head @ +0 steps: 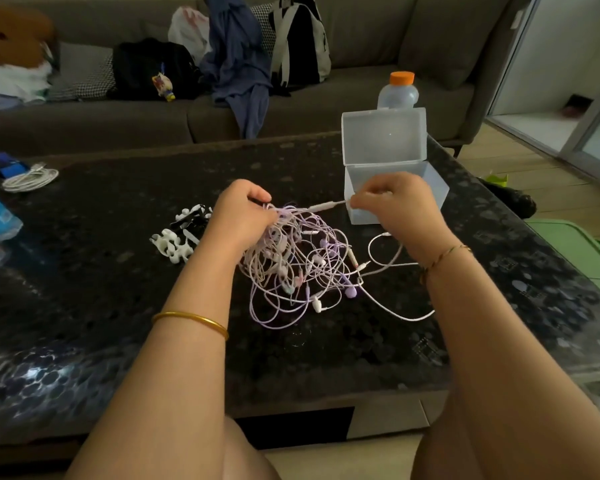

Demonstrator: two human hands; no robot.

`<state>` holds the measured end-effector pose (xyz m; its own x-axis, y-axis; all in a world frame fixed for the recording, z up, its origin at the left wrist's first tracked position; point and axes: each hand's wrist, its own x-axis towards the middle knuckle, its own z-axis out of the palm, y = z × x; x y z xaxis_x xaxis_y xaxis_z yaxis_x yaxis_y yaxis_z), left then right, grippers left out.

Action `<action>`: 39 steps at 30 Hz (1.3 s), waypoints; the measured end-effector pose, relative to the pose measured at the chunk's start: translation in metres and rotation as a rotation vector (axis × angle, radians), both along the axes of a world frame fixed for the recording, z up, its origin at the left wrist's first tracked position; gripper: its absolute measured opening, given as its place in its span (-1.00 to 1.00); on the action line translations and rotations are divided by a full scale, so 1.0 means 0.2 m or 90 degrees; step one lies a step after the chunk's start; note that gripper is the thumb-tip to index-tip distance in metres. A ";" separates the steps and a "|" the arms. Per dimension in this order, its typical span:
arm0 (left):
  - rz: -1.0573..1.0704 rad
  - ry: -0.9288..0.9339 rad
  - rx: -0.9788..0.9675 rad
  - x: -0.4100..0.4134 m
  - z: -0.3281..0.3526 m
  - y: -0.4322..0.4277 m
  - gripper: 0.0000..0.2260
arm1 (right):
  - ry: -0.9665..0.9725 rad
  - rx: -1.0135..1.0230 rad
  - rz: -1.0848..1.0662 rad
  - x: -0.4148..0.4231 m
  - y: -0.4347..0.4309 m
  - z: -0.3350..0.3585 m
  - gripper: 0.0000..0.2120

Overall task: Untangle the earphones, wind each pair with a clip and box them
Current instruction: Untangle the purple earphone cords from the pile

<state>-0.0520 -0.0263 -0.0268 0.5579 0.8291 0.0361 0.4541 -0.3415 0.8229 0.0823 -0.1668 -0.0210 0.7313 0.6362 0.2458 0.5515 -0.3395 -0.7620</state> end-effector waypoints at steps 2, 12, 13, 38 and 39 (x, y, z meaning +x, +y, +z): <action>-0.006 0.054 -0.033 0.02 0.00 -0.01 -0.80 | 0.122 0.121 -0.020 -0.01 0.00 0.02 -0.88; -0.025 0.136 0.065 0.06 0.03 -0.11 -0.79 | 0.464 0.307 -0.019 -0.06 0.04 0.01 -0.92; -0.040 0.103 0.052 0.08 0.04 -0.12 -0.78 | 0.297 0.171 -0.027 -0.07 0.05 -0.01 -0.97; 0.120 0.132 0.194 0.06 -0.03 0.03 -0.90 | 0.297 0.122 -0.013 -0.01 -0.02 0.04 -0.94; 0.158 0.123 0.143 0.05 -0.04 0.07 -0.88 | 0.390 0.207 -0.017 0.02 -0.04 0.05 -0.91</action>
